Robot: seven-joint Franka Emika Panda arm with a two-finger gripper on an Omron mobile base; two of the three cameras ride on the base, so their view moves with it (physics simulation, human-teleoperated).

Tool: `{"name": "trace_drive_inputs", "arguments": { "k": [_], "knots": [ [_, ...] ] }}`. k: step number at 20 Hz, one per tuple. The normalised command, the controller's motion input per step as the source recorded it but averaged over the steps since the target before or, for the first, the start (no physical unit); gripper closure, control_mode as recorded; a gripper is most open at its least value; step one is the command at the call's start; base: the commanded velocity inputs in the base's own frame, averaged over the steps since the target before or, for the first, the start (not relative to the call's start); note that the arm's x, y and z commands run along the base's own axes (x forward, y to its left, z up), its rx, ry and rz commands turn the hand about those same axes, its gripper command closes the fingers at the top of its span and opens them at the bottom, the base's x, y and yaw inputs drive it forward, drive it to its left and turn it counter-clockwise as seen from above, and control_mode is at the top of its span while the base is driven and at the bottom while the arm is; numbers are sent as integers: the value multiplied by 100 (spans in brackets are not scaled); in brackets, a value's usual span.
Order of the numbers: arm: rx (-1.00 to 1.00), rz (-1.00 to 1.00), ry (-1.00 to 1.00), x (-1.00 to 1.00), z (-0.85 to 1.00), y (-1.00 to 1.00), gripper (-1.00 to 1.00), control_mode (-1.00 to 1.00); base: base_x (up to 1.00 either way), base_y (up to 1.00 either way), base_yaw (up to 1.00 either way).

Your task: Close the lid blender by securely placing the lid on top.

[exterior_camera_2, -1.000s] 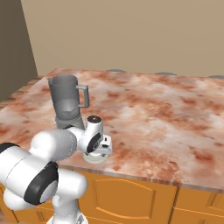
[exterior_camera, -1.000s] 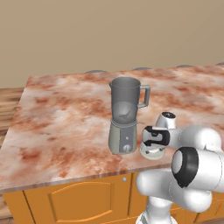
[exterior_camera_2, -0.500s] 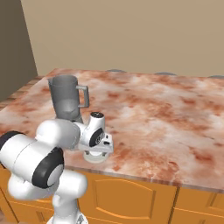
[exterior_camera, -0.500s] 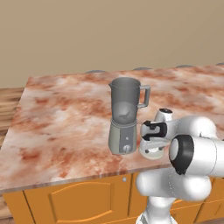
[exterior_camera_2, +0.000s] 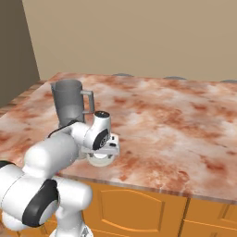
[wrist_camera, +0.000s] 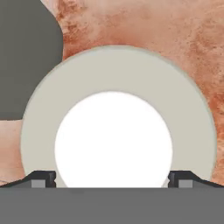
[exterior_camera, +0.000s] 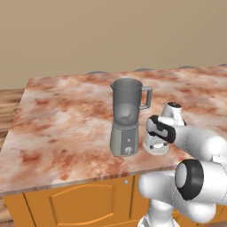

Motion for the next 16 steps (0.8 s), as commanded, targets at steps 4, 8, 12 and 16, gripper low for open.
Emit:
{"name": "trace_drive_inputs", "arguments": {
  "k": [4,8,12,16],
  "knots": [
    [0,0,-21,-43,97,-3,100,-100,0,0,0],
    [0,0,-19,-45,100,-4,100,-100,0,0,0],
    [0,0,-16,-51,100,-6,100,-100,0,0,0],
    [0,0,-17,-46,100,-9,100,-100,0,0,0]
  ]
}}
